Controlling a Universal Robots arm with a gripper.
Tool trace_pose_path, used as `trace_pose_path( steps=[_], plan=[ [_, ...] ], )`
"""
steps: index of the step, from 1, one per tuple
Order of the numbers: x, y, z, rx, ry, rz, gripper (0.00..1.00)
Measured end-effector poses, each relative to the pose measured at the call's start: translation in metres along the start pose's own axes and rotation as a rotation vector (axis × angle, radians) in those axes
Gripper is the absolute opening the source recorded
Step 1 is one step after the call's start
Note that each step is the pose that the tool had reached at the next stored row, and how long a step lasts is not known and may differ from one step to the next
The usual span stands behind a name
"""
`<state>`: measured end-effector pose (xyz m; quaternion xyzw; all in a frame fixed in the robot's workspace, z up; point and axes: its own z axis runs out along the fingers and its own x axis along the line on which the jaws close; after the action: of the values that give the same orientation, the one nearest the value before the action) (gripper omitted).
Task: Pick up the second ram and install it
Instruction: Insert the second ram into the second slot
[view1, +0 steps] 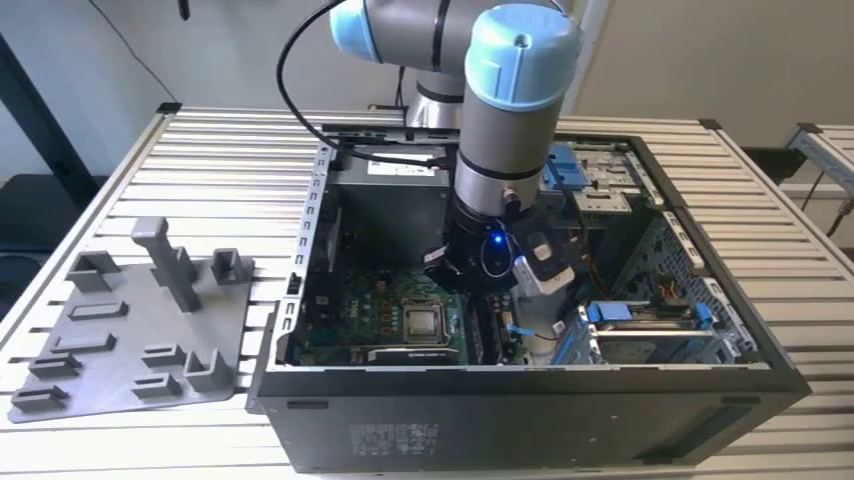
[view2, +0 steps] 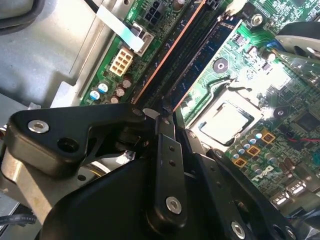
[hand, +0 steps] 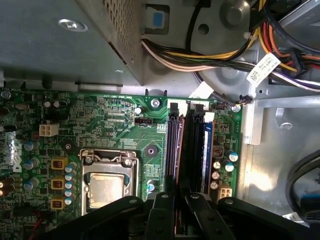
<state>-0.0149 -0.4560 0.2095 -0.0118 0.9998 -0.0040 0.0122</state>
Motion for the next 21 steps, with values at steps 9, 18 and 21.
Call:
trace_pose_path(
  steps=[9, 18, 21],
  plan=[
    [-0.0013, -0.0003, 0.0001, 0.0004, 0.0006, 0.0, 0.15],
    [-0.0015, -0.0004, -0.0143, 0.001, 0.0006, 0.0, 0.22],
    [-0.0019, -0.0005, -0.0278, 0.0008, 0.0005, 0.0, 0.22]
  ],
)
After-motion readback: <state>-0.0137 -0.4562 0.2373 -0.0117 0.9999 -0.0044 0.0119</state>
